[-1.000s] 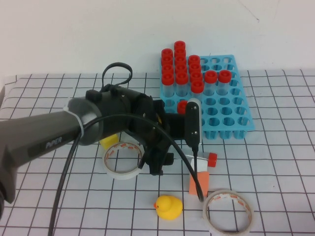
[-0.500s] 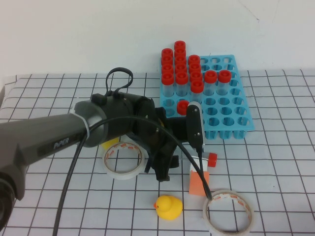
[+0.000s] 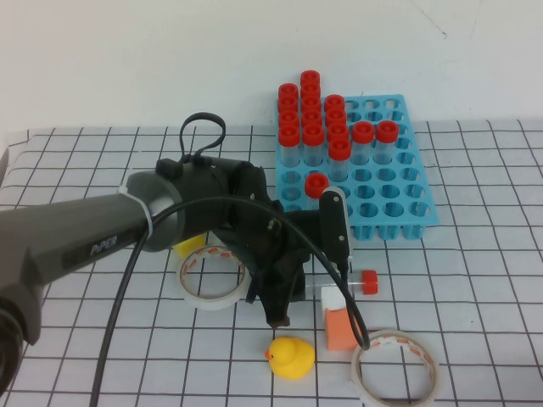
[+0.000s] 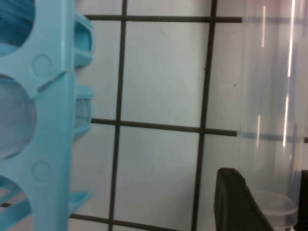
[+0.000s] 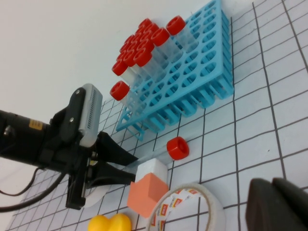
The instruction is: Place the test tubes
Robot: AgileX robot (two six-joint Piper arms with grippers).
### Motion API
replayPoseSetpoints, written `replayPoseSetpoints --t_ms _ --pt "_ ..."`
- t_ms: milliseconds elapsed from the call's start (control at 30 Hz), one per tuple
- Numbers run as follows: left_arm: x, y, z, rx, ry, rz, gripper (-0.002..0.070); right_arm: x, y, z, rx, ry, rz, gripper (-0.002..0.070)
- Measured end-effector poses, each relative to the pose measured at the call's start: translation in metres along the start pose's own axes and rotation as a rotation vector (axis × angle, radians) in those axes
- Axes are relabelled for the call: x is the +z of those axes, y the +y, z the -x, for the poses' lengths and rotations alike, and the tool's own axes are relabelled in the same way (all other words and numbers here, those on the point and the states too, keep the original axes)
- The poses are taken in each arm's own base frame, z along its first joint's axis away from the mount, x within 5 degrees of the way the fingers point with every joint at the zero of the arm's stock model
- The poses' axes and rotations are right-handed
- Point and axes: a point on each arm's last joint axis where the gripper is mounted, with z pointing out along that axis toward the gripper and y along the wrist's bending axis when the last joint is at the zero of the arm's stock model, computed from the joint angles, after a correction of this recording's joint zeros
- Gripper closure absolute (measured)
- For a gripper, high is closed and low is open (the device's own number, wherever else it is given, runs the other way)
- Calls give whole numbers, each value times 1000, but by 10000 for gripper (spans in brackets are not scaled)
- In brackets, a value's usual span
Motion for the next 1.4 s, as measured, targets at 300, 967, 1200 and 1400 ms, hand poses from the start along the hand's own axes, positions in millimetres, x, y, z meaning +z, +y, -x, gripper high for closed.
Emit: replayPoseSetpoints --t_ms 300,967,1200,1400 --pt "-4 -2 2 -16 -9 -17 464 0 0 -1 -4 8 1 678" --pt "-91 -67 -29 -253 -11 -59 464 0 0 -1 -39 8 1 678" --pt "-136 -97 -41 -511 -358 150 464 0 0 -1 -39 8 1 678" --pt "-146 -108 -55 -828 -580 243 464 0 2 0 -32 0 26 678"
